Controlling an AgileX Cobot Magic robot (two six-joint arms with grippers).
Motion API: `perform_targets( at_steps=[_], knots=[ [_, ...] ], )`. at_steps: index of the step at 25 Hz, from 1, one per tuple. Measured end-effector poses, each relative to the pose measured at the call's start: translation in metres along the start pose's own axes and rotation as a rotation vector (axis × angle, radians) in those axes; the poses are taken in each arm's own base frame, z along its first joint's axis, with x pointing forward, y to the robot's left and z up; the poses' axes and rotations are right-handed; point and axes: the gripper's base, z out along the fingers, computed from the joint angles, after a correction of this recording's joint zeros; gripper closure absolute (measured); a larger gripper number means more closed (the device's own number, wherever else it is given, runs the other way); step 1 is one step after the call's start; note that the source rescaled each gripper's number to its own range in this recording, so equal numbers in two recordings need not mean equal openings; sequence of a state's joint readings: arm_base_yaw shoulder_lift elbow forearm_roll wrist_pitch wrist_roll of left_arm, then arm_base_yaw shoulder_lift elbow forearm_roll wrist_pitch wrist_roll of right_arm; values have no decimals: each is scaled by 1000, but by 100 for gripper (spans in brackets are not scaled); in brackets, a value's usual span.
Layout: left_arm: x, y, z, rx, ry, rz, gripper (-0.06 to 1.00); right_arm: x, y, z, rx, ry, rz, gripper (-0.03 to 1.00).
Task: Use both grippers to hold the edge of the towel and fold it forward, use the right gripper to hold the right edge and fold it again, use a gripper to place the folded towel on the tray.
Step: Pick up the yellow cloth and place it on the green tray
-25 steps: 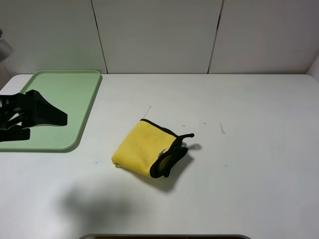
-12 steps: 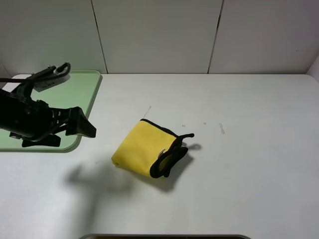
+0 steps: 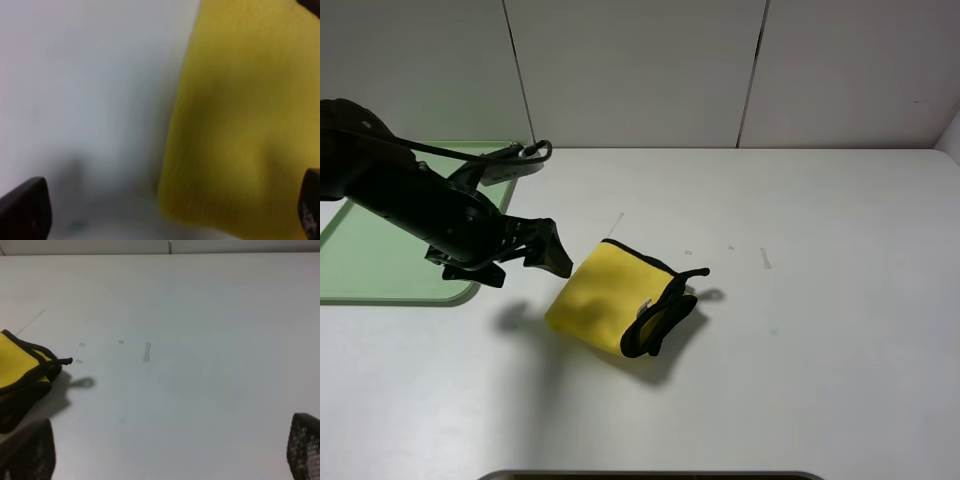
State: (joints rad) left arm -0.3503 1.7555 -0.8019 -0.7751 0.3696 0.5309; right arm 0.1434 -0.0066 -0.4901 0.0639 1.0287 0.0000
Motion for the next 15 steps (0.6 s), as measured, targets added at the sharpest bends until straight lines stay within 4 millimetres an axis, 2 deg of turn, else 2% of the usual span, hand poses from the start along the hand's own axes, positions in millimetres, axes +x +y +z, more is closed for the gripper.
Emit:
perform_targets(
  at_steps=[7, 15],
  knots=[
    [-14, -11, 25, 11, 32, 32, -5, 0, 0, 0, 0, 0, 0, -3],
    [-22, -14, 38, 9, 27, 31, -4, 0, 0, 0, 0, 0, 0, -3]
  ],
)
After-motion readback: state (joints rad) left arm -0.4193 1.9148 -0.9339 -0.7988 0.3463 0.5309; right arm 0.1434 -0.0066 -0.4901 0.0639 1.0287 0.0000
